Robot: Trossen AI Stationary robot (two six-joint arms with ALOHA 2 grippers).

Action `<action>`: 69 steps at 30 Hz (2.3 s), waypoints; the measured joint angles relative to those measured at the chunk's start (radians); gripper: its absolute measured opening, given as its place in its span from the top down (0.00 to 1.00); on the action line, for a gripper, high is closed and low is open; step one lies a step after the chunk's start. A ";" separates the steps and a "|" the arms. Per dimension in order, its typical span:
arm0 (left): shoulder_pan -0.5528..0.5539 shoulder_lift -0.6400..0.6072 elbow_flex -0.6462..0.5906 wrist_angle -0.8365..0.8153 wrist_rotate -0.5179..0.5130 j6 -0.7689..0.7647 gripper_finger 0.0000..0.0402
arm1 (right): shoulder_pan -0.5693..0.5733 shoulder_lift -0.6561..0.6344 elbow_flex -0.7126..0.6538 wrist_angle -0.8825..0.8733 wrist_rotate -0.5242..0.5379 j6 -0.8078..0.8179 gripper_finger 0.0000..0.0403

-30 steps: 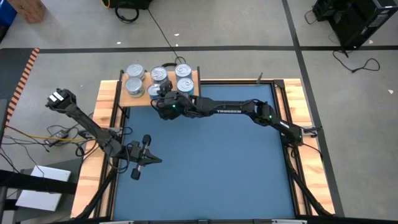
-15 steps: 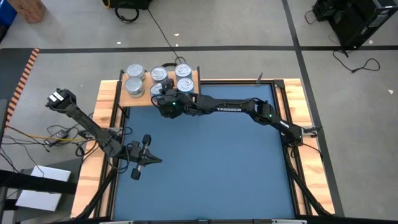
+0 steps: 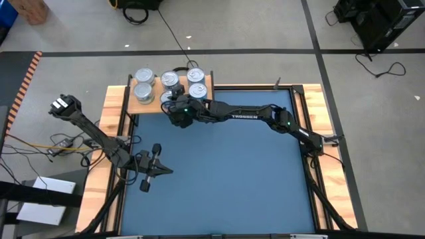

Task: Stack canned seafood by type on shelf
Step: Stack the blue tuna can on top of the blue tuna can on the shelf, then return to Home Position

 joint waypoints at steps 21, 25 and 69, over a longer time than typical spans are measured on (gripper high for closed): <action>0.000 0.000 0.000 -0.001 0.021 -0.001 1.00 | -0.047 0.000 0.000 0.040 -0.124 0.299 0.39; 0.000 0.000 0.000 -0.001 0.023 -0.001 1.00 | -0.048 0.000 0.000 0.039 -0.142 0.383 0.37; 0.168 0.000 0.001 0.024 0.125 -0.020 1.00 | 0.023 -0.068 0.000 -0.022 -0.383 0.536 0.99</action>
